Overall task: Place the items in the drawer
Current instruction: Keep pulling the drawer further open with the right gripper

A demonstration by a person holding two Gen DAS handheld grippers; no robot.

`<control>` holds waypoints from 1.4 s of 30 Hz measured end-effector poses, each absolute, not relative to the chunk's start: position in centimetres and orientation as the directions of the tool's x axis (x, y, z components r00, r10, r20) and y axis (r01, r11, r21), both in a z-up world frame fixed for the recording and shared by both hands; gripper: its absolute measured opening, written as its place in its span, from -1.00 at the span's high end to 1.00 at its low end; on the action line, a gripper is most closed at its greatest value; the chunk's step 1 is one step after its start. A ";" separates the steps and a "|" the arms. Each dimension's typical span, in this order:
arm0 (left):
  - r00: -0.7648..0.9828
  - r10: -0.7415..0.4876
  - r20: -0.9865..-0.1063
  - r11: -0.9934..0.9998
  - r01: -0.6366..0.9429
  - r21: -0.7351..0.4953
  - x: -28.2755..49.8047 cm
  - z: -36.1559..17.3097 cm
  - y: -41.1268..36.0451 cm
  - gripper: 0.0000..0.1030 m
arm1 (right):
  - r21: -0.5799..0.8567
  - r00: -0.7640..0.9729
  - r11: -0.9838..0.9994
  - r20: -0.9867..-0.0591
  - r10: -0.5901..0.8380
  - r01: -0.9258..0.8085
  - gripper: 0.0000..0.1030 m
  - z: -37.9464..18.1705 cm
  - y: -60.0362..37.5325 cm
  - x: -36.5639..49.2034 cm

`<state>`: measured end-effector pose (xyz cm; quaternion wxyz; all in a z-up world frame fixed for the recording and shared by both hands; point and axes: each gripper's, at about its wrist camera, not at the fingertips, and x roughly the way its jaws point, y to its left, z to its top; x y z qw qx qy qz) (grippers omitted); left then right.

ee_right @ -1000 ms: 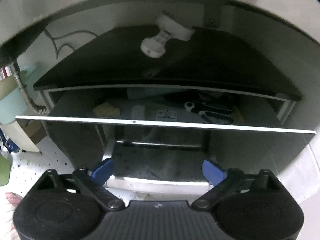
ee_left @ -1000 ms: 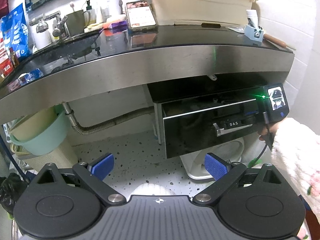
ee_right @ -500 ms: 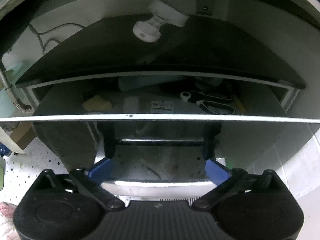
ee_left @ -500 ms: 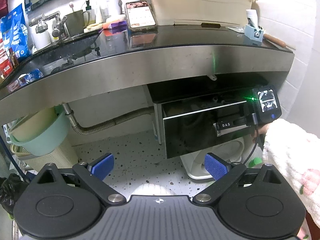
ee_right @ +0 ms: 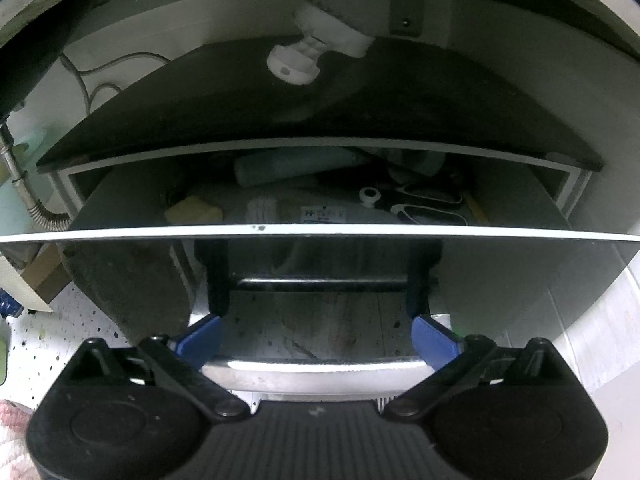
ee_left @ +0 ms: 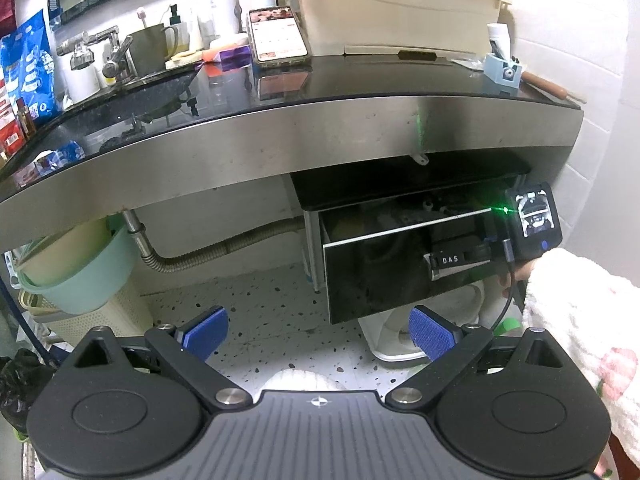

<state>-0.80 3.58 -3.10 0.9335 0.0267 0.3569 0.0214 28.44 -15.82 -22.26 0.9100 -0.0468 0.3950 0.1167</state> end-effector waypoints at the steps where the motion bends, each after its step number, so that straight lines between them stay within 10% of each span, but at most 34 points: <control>1: 0.746 0.059 -0.664 0.998 -0.022 0.064 -0.8 -3.1 3.6 -0.91 | 0.007 0.661 0.969 -0.729 0.175 -0.249 -0.97 -22.3 -15.8 28.2; 42: 0.750 0.047 -0.659 0.981 0.090 0.172 -1.5 -3.4 1.8 -0.74 | 0.006 0.646 0.971 -0.745 0.164 -0.240 -0.97 -22.0 -15.5 27.2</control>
